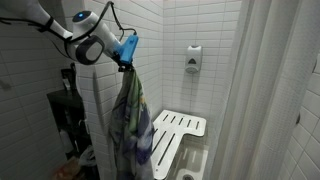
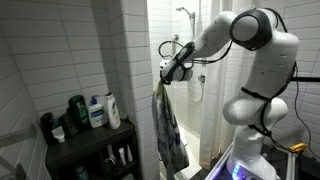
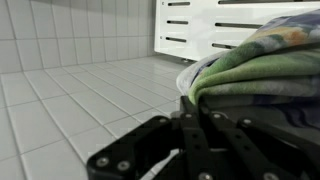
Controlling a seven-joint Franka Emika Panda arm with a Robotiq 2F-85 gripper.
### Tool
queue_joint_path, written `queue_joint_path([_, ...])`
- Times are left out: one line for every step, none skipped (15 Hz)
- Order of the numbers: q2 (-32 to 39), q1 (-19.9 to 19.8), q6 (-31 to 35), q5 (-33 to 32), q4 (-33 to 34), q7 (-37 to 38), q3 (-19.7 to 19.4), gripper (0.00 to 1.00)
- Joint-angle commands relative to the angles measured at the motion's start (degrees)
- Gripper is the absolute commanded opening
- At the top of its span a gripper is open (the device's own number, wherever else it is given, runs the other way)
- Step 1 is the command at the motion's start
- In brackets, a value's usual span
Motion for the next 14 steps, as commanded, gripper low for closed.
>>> queue_joint_path([-2.19,1.63,-0.01,1.98,-0.26,-0.03,-1.47,0.07])
queue_joint_path([-4.36,2.86,-0.09,3.21,-0.69,-0.04,-2.77,0.07])
queue_joint_path([-6.11,3.47,-0.23,3.72,-1.2,-0.02,-3.56,0.07])
queue_joint_path([-7.36,3.71,-0.33,3.9,-1.75,0.01,-3.94,0.07])
queue_joint_path([-7.97,3.82,-0.36,3.95,-2.16,0.03,-4.11,0.07])
queue_joint_path([-8.04,3.87,-0.36,3.95,-2.35,0.03,-4.13,0.07])
queue_joint_path([-6.37,1.81,0.53,3.47,-2.4,1.41,-2.1,0.02])
queue_joint_path([-5.68,2.3,-0.05,4.08,-2.23,1.97,-2.12,0.02])
queue_joint_path([-5.73,2.58,-0.8,4.26,-2.23,2.15,-2.37,0.02])
queue_joint_path([-6.85,2.58,-2.22,4.34,-2.21,2.69,-2.69,0.02])
queue_joint_path([-7.72,3.65,-3.87,4.7,-1.98,2.4,-3.71,0.02])
queue_joint_path([-9.92,4.75,-5.81,5.11,-2.16,1.96,-4.78,0.02])
queue_joint_path([-11.78,5.63,-7.52,5.39,-2.32,1.61,-5.53,0.02])
queue_joint_path([-13.47,14.65,-8.38,-6.97,-3.88,10.96,-15.61,0.02])
